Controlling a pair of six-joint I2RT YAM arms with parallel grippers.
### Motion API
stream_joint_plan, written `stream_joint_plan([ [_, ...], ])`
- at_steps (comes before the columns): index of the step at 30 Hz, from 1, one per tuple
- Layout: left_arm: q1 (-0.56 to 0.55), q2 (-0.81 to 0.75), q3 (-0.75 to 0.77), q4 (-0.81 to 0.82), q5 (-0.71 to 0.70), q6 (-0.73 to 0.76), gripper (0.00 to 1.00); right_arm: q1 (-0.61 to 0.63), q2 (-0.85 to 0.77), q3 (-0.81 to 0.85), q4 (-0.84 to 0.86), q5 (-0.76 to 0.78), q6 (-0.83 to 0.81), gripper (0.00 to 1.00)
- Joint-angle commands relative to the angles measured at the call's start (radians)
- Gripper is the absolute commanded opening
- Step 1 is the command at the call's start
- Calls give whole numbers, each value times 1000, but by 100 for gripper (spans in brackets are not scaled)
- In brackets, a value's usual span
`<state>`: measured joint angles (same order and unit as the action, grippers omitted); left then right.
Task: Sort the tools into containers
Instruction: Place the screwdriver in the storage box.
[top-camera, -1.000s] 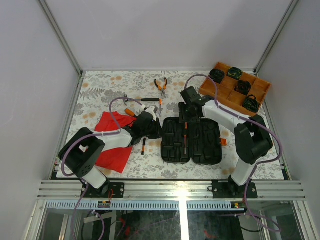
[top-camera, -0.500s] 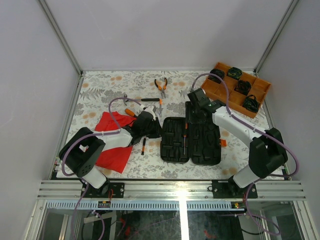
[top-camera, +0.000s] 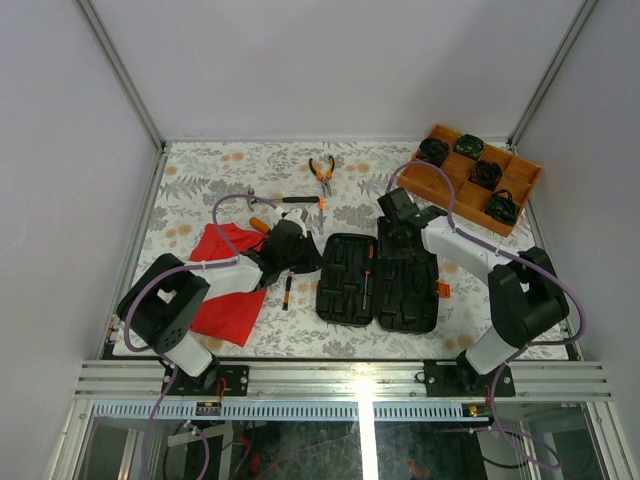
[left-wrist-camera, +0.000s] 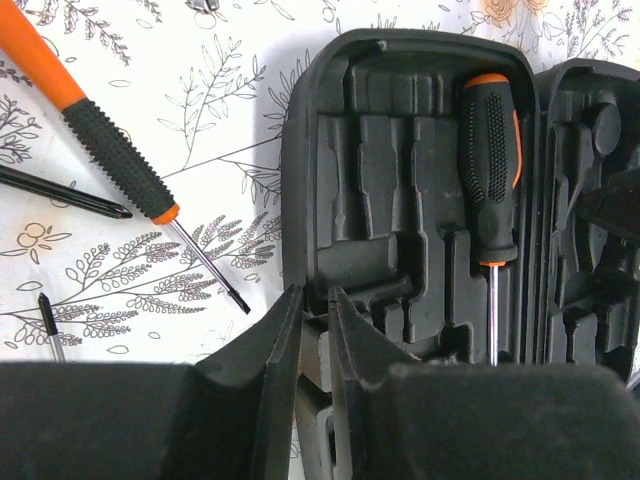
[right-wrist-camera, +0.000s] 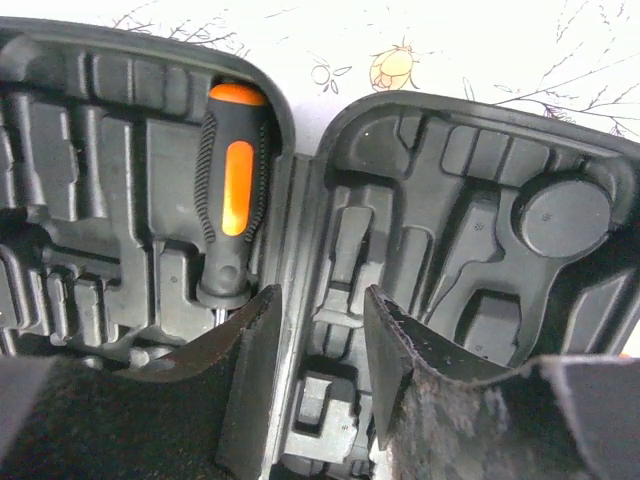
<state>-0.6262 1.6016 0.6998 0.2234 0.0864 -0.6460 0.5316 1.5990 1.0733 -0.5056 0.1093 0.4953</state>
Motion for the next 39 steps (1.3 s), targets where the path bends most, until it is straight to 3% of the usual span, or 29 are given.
stream_joint_plan([
  [1, 8, 4, -15, -25, -3, 20, 0, -41, 36, 5, 38, -61, -23, 43],
  [8, 8, 0, -19, -5, 30, 23, 0, -86, 134, 77, 84, -135, -97, 33],
  [14, 7, 3, -26, 22, 70, 26, 0, -97, 187, 165, 98, -127, -182, 32],
  [21, 8, 7, -23, 19, 65, 19, 0, -97, 33, 146, 100, -33, -174, 42],
  [29, 8, 12, -17, 11, 66, 20, 0, -83, -33, 51, 68, -139, -28, 36],
  [33, 8, 18, -15, 15, 81, 22, 8, -82, -29, 9, 83, -152, 10, 36],
  [39, 8, -4, -27, 28, 79, 24, 20, -81, 23, 25, 87, -213, 2, 44],
])
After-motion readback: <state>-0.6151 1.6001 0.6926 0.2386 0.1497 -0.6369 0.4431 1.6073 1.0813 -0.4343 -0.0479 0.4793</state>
